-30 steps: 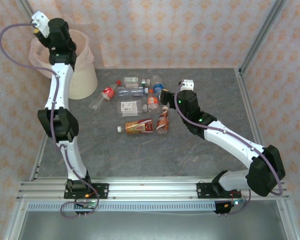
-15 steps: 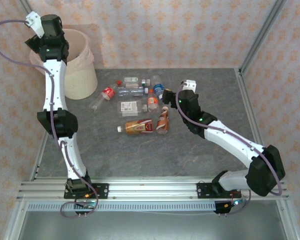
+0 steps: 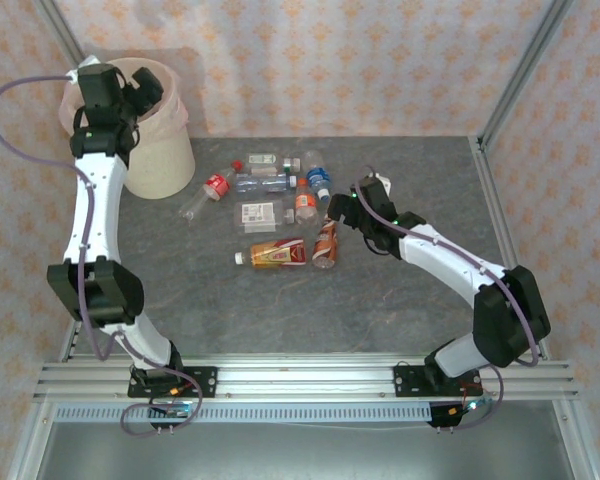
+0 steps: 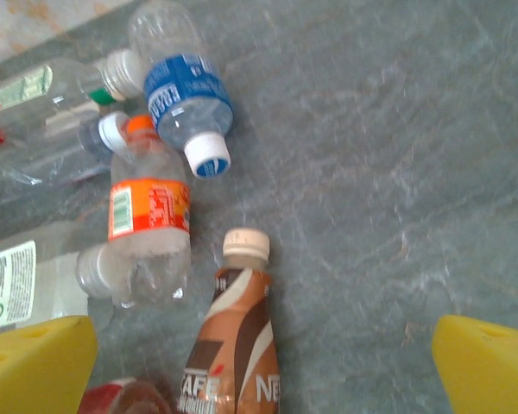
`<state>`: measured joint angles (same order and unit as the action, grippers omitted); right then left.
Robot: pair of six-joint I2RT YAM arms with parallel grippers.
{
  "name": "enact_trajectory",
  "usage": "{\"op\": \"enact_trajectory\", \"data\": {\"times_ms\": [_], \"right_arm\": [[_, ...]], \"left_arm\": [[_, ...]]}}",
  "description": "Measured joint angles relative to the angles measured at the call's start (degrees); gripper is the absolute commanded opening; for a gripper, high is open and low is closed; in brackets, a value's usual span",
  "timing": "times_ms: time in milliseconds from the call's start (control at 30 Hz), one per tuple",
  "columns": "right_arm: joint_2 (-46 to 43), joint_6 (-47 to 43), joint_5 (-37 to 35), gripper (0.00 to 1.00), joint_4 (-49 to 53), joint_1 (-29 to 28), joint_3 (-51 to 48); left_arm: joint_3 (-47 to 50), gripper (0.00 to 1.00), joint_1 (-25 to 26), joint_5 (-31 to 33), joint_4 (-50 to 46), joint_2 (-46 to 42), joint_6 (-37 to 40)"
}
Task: Put the plastic bottles in the bin
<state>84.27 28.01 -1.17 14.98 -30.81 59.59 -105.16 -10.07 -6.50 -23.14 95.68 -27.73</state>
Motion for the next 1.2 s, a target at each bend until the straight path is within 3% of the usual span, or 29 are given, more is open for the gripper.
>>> {"op": "enact_trajectory", "data": {"times_ms": [167,433,567,667,733,1200], "right_arm": [[0.0,4.2,1.9,1.0,3.0,-1.1,-0.6],[0.8,9.3,4.0,1.0,4.5,-5.4,-0.8],[4.2,11.1,4.2,0.97,3.2,-5.8,-0.7],[7.3,11.5,4.2,0.95,3.0,-5.8,0.0],[9.4,12.2,4.2,0.9,2.9,-5.9,0.9],[18.1,11.1,7.7,0.81,3.3,-6.8,4.2]], "left_arm": [[12.0,1.0,4.6,-5.5,5.3,-8.0,-2.9],[32.4,1.0,16.6,-5.3,11.1,-21.9,-7.0],[39.6,1.0,17.5,-4.7,9.6,-25.2,-8.9],[39.8,1.0,17.5,-2.4,5.2,-25.4,-8.0],[39.8,1.0,17.5,-0.8,2.7,-26.4,-7.3],[44.9,1.0,17.5,1.6,1.7,-30.8,-6.9]]}}
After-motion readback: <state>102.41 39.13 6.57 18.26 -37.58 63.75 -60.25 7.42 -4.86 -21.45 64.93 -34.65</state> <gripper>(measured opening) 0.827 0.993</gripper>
